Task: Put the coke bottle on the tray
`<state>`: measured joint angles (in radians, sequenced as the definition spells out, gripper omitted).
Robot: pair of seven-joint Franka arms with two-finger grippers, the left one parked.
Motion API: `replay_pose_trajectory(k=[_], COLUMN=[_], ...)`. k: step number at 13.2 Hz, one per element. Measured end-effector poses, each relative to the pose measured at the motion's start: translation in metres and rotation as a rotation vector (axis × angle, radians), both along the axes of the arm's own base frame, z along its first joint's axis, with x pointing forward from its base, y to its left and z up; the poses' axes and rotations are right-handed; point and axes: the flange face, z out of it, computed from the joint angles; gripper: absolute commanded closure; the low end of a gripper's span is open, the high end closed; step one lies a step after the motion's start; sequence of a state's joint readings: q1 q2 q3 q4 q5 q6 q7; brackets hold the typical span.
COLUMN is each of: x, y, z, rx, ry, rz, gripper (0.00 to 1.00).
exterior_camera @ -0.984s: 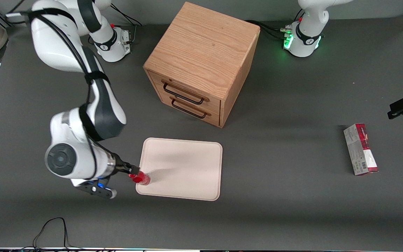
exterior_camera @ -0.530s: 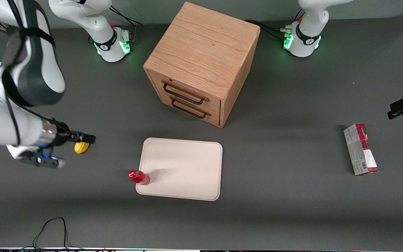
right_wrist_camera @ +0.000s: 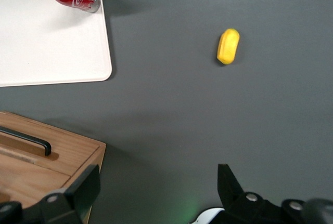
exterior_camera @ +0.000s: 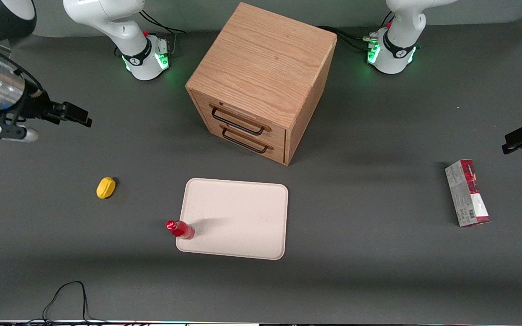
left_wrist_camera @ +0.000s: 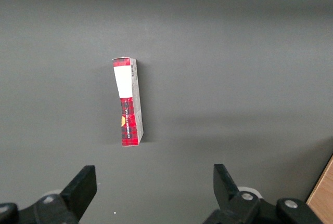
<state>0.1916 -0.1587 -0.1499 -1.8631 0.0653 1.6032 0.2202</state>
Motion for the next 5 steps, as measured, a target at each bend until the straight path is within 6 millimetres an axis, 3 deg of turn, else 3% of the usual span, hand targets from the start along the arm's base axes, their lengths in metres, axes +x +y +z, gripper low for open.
replay_pose_trajectory(k=[2, 5], x=[-0.009, -0.006], y=[-0.014, -0.024], z=[0.006, 0.007], rx=[-0.009, -0.012], ry=[0.017, 0.014], rz=[-0.03, -0.051], gripper=[0.0, 0.0])
